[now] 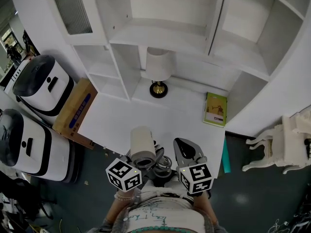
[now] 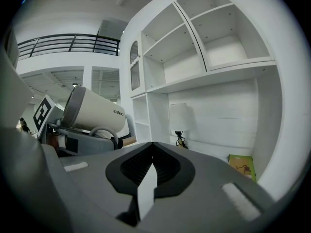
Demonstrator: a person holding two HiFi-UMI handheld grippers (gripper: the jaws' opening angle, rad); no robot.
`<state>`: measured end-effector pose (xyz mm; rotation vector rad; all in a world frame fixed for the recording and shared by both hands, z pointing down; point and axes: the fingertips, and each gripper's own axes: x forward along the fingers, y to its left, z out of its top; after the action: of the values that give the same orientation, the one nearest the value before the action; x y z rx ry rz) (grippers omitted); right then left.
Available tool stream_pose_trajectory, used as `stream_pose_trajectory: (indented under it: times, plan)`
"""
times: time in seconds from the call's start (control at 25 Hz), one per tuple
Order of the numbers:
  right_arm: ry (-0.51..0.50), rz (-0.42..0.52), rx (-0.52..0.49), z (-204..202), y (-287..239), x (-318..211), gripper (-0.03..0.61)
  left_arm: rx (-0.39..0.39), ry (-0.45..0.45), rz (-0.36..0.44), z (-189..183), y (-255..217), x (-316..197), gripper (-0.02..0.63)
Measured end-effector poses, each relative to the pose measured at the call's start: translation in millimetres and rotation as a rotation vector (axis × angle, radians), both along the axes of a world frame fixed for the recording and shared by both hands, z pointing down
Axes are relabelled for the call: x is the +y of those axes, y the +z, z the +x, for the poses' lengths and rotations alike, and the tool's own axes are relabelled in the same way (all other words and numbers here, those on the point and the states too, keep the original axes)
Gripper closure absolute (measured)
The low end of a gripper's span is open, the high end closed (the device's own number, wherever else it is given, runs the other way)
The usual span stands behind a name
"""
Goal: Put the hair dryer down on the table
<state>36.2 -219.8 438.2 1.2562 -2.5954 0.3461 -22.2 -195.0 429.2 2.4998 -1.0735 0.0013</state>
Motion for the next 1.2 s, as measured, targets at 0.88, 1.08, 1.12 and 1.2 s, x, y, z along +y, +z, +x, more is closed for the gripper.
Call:
stream_pose_trajectory:
  times: [0.88, 1.08, 1.12, 1.2]
  plan:
    - [-0.049, -0.013, -0.011, 55, 12, -2, 0.551, -0.023, -0.040, -0.015, 57, 12, -1, 0.442]
    - [-0.019, -0.003, -0.014, 55, 8, -6, 0.551, -0.025, -0.007, -0.010, 57, 10, -5, 0.442]
    - [-0.009, -0.001, -0.015, 55, 7, -7, 0.551, -0.028, 0.002, -0.009, 56, 9, -7, 0.442]
    - [0.008, -0.001, -0.015, 53, 7, -10, 0.551, -0.030, 0.019, -0.006, 53, 9, -11, 0.442]
